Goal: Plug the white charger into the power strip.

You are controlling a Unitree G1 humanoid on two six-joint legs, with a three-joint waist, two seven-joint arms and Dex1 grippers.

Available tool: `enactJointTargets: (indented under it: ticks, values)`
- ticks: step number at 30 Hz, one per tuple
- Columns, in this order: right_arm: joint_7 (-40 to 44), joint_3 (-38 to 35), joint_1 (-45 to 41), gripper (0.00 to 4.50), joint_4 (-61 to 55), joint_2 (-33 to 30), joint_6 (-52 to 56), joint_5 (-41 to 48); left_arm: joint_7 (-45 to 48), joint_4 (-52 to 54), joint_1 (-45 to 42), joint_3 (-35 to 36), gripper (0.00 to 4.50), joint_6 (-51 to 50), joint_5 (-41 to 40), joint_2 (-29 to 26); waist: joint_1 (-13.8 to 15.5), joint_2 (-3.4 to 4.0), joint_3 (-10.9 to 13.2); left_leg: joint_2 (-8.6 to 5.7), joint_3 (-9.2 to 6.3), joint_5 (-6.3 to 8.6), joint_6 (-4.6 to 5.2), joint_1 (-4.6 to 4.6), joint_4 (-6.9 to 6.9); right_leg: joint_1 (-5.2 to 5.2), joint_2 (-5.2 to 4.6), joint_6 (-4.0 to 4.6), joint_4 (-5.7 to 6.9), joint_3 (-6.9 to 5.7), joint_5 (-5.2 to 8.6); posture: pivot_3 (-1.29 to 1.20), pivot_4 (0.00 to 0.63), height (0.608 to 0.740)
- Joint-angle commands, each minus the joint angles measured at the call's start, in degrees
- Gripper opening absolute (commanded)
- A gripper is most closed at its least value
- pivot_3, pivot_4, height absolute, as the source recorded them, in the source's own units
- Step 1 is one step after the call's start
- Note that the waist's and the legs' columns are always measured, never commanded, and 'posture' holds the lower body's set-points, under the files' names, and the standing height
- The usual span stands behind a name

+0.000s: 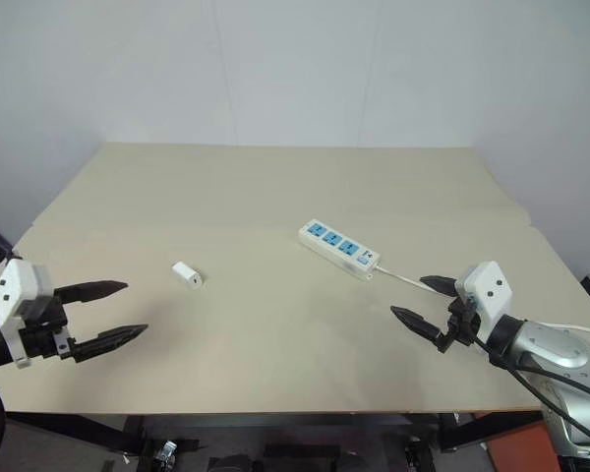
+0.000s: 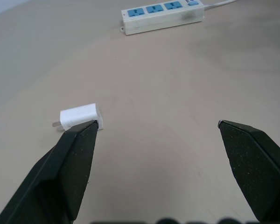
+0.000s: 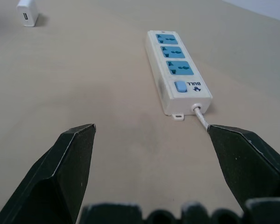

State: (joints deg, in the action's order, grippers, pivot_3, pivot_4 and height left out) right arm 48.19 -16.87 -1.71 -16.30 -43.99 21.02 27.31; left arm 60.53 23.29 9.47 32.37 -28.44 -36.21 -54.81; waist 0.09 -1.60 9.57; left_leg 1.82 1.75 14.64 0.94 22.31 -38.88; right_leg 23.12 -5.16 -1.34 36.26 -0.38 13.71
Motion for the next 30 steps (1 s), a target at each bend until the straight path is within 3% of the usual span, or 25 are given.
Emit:
enactJointTargets:
  ticks: [1,23,30]
  values:
    - [-0.2,-2.2,-0.7,4.5,-1.4,-0.9,-0.3,0.5,1.0,1.6,0.5,2.1,4.49,0.4,-0.9,-0.3,0.0,0.0,0.0,0.0,0.0,0.0,0.0,0.0,0.0,0.0,0.0,0.0,0.0,0.0,0.0,0.0,0.15,0.74]
    - [-0.7,-1.1,-2.4,4.5,0.0,-1.3,-0.1,-1.2,2.2,2.2,1.6,3.0,4.49,0.5,-1.4,0.7,0.0,0.0,0.0,0.0,0.01,0.0,0.0,-0.01,0.0,0.01,0.01,0.0,0.02,0.02,0.0,0.0,0.15,0.74]
    - [-1.0,3.0,-7.1,4.5,3.7,0.8,-1.1,-2.9,2.1,3.0,-1.9,-0.3,4.49,0.6,-3.9,1.7,-0.1,0.0,0.0,0.0,0.02,0.0,0.0,-0.01,-0.02,0.01,0.01,0.01,0.03,0.03,-0.01,0.0,0.15,0.74]
